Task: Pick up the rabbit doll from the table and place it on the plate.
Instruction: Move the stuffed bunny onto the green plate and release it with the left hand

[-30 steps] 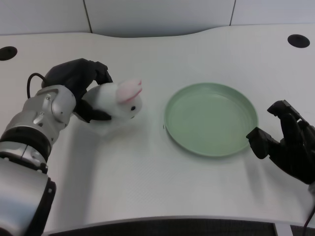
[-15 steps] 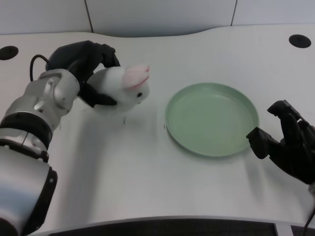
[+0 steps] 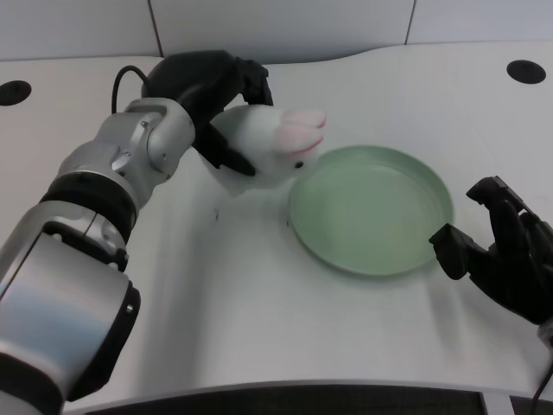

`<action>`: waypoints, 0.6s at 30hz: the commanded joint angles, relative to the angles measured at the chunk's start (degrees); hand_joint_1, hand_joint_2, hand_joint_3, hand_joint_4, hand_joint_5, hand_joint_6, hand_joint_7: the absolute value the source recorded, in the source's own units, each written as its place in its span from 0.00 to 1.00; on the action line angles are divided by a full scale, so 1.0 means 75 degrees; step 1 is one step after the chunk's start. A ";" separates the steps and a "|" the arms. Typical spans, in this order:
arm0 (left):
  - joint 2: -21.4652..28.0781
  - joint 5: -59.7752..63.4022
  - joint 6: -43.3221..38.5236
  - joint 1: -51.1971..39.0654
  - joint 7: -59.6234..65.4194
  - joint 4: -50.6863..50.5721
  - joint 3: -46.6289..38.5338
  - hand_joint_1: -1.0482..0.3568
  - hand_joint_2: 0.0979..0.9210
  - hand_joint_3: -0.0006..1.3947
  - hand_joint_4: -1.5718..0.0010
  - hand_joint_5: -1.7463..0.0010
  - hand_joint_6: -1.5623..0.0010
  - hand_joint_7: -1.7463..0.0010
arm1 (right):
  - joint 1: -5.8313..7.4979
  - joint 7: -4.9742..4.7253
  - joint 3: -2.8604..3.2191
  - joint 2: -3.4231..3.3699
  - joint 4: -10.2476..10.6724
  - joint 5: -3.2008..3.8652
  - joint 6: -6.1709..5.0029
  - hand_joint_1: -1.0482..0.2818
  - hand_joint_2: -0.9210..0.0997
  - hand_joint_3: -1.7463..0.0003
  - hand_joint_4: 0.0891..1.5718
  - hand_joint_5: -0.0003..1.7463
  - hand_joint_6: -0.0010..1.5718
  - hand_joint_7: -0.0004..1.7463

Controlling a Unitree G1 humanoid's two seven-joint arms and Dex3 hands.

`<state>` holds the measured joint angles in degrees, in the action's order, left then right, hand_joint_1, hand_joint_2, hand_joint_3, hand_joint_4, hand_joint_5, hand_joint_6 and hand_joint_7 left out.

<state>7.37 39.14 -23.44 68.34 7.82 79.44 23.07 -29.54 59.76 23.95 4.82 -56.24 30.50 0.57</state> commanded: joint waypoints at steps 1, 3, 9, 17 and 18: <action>-0.0296 0.0171 -0.0116 0.0252 0.0028 -0.0016 0.0232 0.33 0.82 0.12 0.52 0.35 0.44 0.45 | 0.0031 0.0060 0.0040 0.0057 0.0033 0.0088 -0.0014 0.33 0.00 0.81 0.52 1.00 0.40 1.00; -0.0443 0.0234 -0.0133 0.0288 0.0029 -0.0012 0.0340 0.34 0.85 0.08 0.52 0.37 0.43 0.50 | 0.0022 0.0119 0.0039 0.0047 0.0027 0.0106 0.0012 0.33 0.00 0.81 0.52 1.00 0.40 1.00; -0.0664 0.0340 -0.0172 0.0327 -0.0006 0.0008 0.0584 0.35 0.87 0.04 0.52 0.38 0.41 0.54 | 0.0028 0.0152 0.0019 -0.0005 0.0075 0.0086 -0.0055 0.33 0.00 0.81 0.51 1.00 0.40 1.00; -0.1454 0.0670 0.0105 0.0201 -0.0208 0.0058 0.1015 0.32 0.87 0.02 0.52 0.37 0.39 0.58 | 0.0044 0.0297 -0.0024 -0.0218 0.0212 0.0168 -0.0014 0.32 0.00 0.81 0.52 1.00 0.41 1.00; -0.1517 0.0677 0.0134 0.0178 -0.0240 0.0062 0.1045 0.32 0.87 0.02 0.52 0.37 0.39 0.58 | 0.0039 0.0308 -0.0038 -0.0242 0.0246 0.0186 0.0052 0.32 0.00 0.82 0.52 1.00 0.42 1.00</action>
<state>-2.35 43.78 -22.57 69.59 6.96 79.62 30.18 -29.46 61.57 23.73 2.99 -55.37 31.20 0.66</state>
